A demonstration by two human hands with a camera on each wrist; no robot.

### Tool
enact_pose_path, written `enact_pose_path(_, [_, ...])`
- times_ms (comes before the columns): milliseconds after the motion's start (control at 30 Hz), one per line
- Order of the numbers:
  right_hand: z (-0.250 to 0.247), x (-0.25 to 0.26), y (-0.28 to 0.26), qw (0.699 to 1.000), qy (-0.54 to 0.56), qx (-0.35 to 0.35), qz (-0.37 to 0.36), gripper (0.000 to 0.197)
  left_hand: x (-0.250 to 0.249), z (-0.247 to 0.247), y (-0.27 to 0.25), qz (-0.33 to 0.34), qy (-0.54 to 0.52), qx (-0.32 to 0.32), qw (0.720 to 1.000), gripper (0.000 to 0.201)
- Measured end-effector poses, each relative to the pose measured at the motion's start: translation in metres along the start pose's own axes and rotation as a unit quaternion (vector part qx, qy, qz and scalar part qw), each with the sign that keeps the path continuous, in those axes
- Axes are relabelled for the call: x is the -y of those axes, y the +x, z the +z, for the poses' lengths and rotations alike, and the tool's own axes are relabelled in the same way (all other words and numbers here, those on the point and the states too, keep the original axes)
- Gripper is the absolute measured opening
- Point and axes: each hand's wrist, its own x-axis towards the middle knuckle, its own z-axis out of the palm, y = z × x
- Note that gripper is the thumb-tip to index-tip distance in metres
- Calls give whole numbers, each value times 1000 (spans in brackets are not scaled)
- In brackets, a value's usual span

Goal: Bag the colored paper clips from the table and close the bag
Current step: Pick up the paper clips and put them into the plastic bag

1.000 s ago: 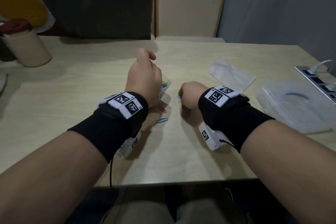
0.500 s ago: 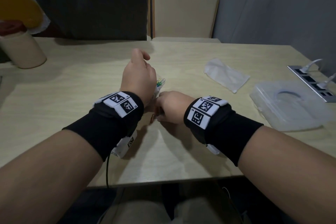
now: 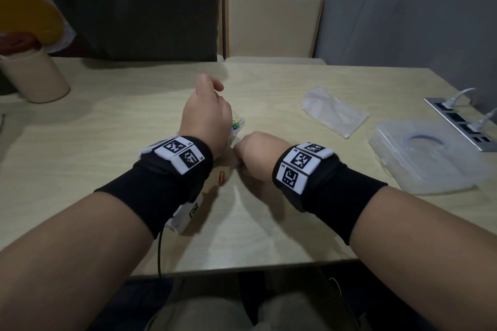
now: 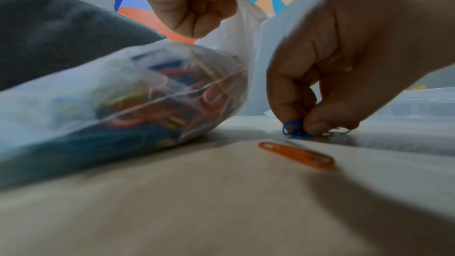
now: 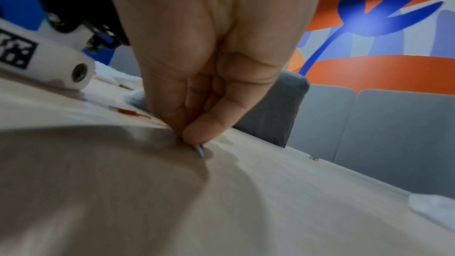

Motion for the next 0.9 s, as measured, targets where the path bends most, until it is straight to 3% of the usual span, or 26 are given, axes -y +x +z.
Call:
enact_pose_path(67, [-11, -6, -5, 999, 42, 5, 16, 21, -1, 0, -1, -1, -1, 2, 1000, 23])
enact_pose_path(133, [-23, -17, -9, 985, 157, -18, 67, 18, -1, 0, -1, 2, -3, 2, 1000, 22])
enact_pose_path(267, [-42, -37, -8, 906, 369, -123, 167, 11, 0, 1, 0, 4, -1, 2, 1000, 22])
enact_pose_path(367, [-54, -37, 0, 839, 475, -194, 180, 19, 0, 1, 0, 3, -3, -3, 1000, 22])
enact_pose_path(467, [-58, -27, 7, 868, 443, -181, 133, 13, 0, 1, 0, 4, -4, -1, 1000, 22])
enact_pose_path(533, [-59, -21, 8, 887, 417, -168, 108, 23, -1, 0, 0, -2, -6, 1, 1000, 23])
enact_pose_path(767, [-43, -28, 1, 897, 386, -166, 136, 33, 1, 0, 0, 2, -12, -3, 1000, 22])
enact_pose_path(833, [-39, -30, -6, 913, 358, -135, 141, 30, 0, 0, 0, 3, -11, -2, 1000, 22])
enact_pose_path(900, [-32, -27, -11, 947, 292, -63, 121, 23, 0, 0, 0, 0, -8, -1, 1000, 22])
